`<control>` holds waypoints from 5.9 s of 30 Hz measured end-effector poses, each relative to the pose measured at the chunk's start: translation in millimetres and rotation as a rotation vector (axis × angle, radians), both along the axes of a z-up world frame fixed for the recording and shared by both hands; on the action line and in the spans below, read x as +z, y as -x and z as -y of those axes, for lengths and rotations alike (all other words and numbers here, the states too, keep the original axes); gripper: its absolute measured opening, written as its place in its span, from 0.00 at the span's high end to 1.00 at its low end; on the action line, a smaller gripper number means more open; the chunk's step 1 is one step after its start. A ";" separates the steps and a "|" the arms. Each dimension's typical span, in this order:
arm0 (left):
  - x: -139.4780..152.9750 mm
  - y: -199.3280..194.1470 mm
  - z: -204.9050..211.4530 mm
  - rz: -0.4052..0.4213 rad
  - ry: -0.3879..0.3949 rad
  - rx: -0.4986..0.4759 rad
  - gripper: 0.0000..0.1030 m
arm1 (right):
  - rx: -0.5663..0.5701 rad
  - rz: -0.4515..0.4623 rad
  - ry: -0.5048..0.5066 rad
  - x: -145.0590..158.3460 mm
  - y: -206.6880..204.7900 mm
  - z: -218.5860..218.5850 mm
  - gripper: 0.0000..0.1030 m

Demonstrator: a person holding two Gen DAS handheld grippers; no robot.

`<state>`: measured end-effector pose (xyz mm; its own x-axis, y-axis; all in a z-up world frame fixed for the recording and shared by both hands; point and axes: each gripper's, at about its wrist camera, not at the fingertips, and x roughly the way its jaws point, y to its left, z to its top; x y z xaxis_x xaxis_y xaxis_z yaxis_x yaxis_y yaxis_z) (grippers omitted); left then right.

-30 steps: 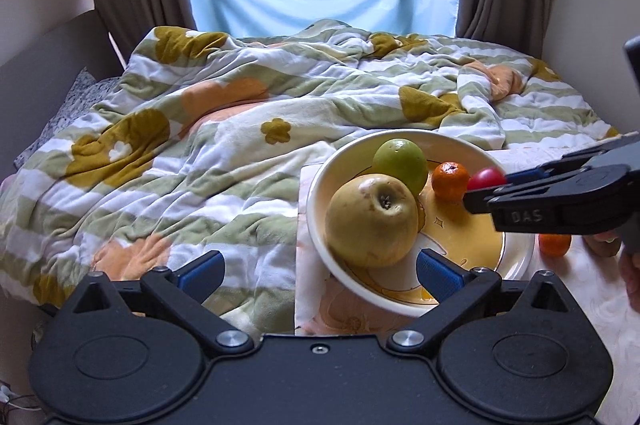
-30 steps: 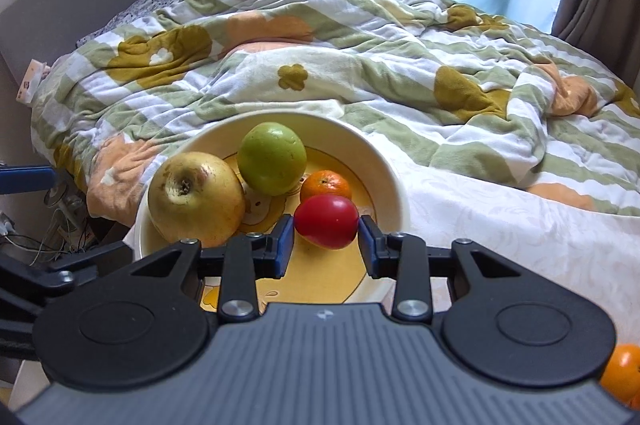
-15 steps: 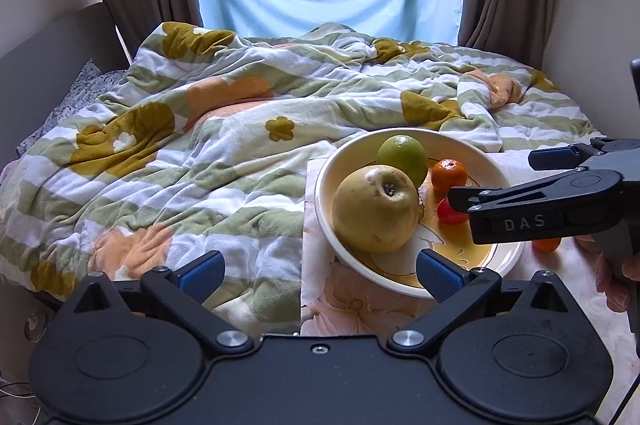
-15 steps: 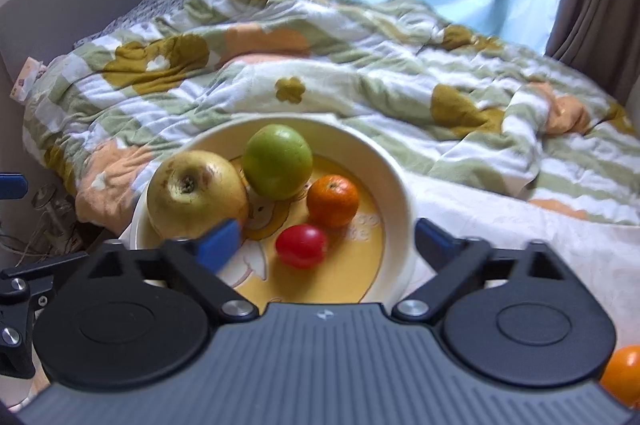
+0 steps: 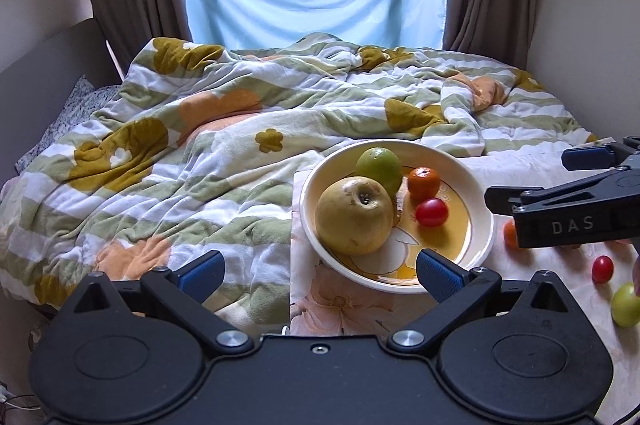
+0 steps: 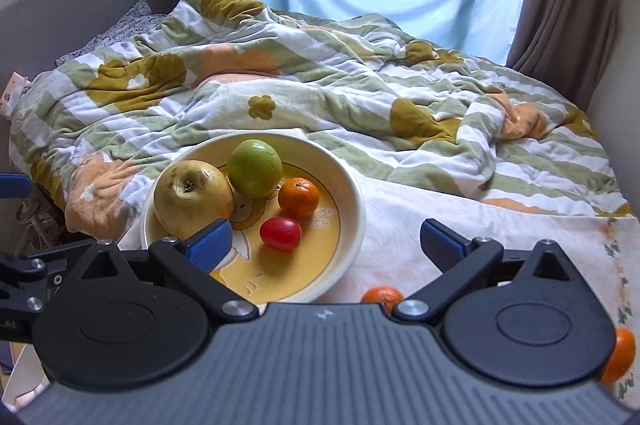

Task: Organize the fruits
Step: 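Open both tools to release the tomato and pear in the dish, then move both tools back toward the oranges and green apple, then grasp the green pomelo with the left tool while the right tool grasps the large orange, then carry the green pomelo and large orange to the white dish with both tools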

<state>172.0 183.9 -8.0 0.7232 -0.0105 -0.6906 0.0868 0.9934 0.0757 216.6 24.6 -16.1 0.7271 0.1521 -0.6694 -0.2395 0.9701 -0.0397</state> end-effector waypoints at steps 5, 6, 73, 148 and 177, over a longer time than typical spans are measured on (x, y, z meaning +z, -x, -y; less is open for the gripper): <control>12.7 12.0 8.8 0.025 0.000 -0.012 0.00 | -0.039 -0.011 -0.016 13.3 21.5 16.6 0.00; 14.9 14.9 11.3 0.030 0.000 -0.013 0.00 | -0.048 -0.011 -0.024 15.7 26.1 21.4 0.00; -89.0 35.8 296.7 -0.256 0.054 -0.145 0.34 | 0.017 -0.115 -0.029 -74.5 39.4 315.6 0.00; 0.1 19.9 91.1 -0.067 0.101 -0.021 0.45 | 0.106 -0.074 -0.050 23.2 45.3 120.1 0.28; -61.2 -64.9 48.6 -0.189 0.074 -0.201 0.42 | -0.052 -0.142 -0.046 -14.0 -17.3 25.7 0.28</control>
